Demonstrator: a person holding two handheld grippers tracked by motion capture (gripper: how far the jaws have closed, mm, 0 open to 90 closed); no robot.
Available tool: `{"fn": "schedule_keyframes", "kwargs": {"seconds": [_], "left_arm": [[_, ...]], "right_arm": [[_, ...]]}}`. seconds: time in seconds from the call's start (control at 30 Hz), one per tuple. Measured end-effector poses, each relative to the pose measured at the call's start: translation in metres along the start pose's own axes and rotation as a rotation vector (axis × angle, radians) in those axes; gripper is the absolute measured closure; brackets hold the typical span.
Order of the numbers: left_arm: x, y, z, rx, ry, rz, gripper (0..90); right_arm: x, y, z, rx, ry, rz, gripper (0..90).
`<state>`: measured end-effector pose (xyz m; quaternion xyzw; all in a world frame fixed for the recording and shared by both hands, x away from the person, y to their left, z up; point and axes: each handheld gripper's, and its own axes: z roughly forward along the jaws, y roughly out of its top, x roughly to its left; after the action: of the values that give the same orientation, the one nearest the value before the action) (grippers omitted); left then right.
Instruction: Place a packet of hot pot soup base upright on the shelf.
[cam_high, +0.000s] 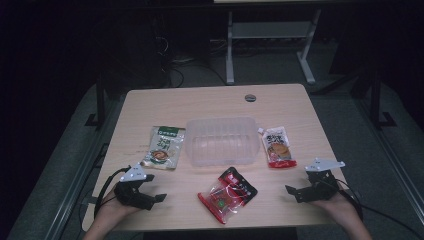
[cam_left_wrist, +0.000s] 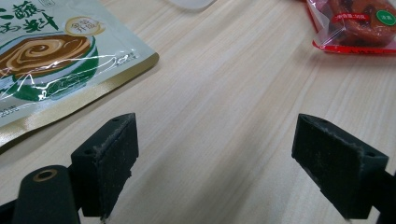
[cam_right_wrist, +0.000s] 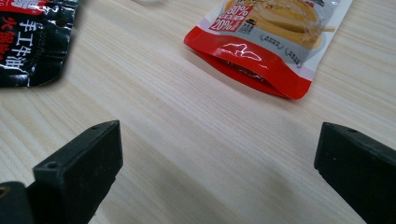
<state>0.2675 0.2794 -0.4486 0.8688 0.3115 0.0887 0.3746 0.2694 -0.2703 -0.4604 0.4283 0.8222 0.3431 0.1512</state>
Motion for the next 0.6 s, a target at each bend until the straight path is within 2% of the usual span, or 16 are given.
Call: {"fn": "schedule_keyframes", "kwargs": {"seconds": [0.3, 0.37, 0.47, 0.5, 0.53, 0.6], "left_arm": [[-0.002, 0.001, 0.001, 0.006, -0.006, -0.005, 14.4], [-0.003, 0.002, 0.001, 0.01, -0.009, 0.002, 14.4], [-0.004, 0.002, 0.001, 0.006, -0.012, -0.002, 14.6], [-0.004, 0.002, 0.001, 0.012, -0.014, 0.009, 14.6], [-0.004, 0.003, 0.001, 0.012, -0.016, 0.008, 14.6], [-0.006, 0.003, 0.001, 0.003, -0.019, -0.002, 14.6]], "right_arm": [[0.001, 0.001, -0.001, 0.005, 0.006, 0.01, 2.7], [0.003, 0.002, -0.004, 0.012, 0.032, 0.01, 13.2], [0.004, 0.004, -0.005, 0.013, 0.048, 0.007, 18.1], [0.006, 0.005, -0.006, 0.014, 0.063, -0.003, 23.0], [0.007, 0.006, -0.007, 0.01, 0.071, -0.02, 27.2], [0.01, 0.009, -0.009, 0.012, 0.089, -0.021, 36.0]]}}
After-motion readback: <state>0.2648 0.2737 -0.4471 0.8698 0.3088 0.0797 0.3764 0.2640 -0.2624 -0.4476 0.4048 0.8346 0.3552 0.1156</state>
